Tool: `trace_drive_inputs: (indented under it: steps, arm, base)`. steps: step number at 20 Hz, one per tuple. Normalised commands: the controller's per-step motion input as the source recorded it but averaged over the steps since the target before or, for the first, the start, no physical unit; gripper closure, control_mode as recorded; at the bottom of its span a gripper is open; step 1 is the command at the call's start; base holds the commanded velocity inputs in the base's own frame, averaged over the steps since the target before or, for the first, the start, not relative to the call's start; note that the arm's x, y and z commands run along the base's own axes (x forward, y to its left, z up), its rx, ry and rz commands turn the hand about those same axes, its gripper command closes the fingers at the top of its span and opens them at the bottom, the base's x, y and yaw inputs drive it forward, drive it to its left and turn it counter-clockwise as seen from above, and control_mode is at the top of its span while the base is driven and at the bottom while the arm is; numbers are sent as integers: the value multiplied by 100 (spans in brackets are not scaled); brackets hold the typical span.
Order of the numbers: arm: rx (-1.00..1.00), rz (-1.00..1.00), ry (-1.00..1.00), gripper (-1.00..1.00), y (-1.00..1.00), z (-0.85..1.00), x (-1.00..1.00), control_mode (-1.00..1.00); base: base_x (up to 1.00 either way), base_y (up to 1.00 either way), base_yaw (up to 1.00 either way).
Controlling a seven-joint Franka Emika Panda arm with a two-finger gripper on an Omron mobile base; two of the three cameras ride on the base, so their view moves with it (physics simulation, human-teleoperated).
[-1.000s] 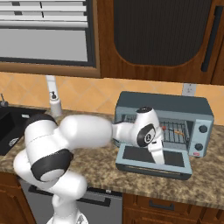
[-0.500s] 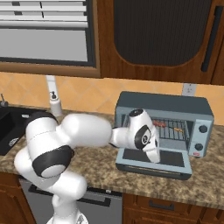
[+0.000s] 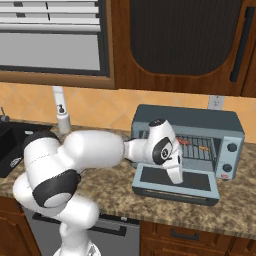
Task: Pick up the kebab skewer and baguette bread, and place them inside the toaster oven. Close the toaster oven door and start by setting the timer.
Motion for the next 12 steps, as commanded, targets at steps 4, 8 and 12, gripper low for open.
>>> trace_drive_inputs:
  steps: [4, 8, 12]
  arm:
    - [0, 4, 1, -100, 0, 26, -96, -100]
    - [0, 37, 7, -100, 23, 38, -89, -100]
    - [0, 59, 14, -100, 52, 2, -100, -100]
  base:
    - [0, 0, 0]
    - [0, 0, 0]
    - [0, 0, 0]
